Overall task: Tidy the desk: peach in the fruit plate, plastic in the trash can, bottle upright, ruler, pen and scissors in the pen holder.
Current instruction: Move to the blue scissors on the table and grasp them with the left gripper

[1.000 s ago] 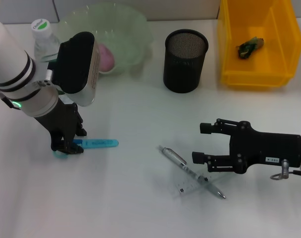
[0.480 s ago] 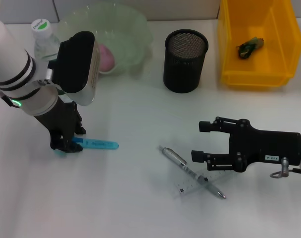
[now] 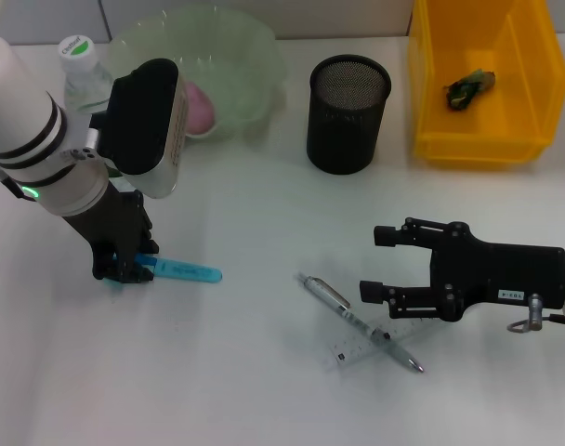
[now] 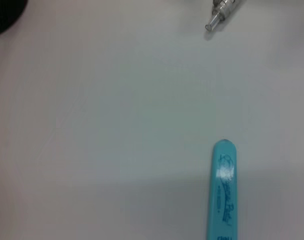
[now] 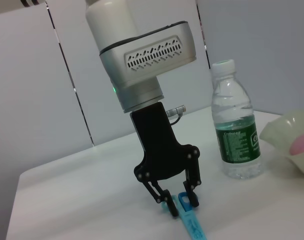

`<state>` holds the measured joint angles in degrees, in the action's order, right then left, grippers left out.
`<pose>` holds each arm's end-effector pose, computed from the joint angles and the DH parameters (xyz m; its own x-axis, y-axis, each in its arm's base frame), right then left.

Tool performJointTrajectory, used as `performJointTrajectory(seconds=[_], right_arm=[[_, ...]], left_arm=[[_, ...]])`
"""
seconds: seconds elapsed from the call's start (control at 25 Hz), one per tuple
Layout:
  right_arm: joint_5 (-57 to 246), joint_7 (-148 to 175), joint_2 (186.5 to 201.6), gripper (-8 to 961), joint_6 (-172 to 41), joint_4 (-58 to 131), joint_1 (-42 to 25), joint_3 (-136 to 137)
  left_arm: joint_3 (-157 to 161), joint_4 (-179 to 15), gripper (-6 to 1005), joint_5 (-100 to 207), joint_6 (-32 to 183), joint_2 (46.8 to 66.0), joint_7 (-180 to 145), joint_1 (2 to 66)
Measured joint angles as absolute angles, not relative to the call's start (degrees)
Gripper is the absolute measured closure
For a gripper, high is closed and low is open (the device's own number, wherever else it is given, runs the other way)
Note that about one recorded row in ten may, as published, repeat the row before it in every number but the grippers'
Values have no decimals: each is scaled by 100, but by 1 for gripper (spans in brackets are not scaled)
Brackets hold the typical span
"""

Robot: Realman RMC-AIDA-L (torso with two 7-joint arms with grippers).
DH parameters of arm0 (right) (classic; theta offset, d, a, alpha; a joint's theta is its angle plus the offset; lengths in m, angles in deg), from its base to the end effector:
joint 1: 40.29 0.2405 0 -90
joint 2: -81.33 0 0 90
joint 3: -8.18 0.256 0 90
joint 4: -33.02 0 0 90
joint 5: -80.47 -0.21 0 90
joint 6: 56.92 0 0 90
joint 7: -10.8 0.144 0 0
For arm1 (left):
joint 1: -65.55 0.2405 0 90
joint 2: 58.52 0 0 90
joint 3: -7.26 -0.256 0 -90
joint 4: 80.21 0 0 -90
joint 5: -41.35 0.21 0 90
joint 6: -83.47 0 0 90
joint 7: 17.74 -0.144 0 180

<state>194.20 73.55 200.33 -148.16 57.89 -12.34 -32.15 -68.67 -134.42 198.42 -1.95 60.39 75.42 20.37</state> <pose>0.2788 0.2869 -0.0381 0.7951 -0.2816 -0.5371 -0.3785 -0.9224 -0.0768 -0.2140 0.3755 -0.0234 0.8047 -0.1155 -0.5824 -0.1327 -0.9911 0.0133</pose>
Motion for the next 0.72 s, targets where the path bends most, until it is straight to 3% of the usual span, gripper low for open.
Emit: performJointTrajectory(seconds=[0.72], right_arm=[[19420, 7368, 20042, 126, -14815, 5789, -1214, -3207]], left_arm=[[-6941, -13399, 676, 19809, -233, 6042, 7561, 1997]])
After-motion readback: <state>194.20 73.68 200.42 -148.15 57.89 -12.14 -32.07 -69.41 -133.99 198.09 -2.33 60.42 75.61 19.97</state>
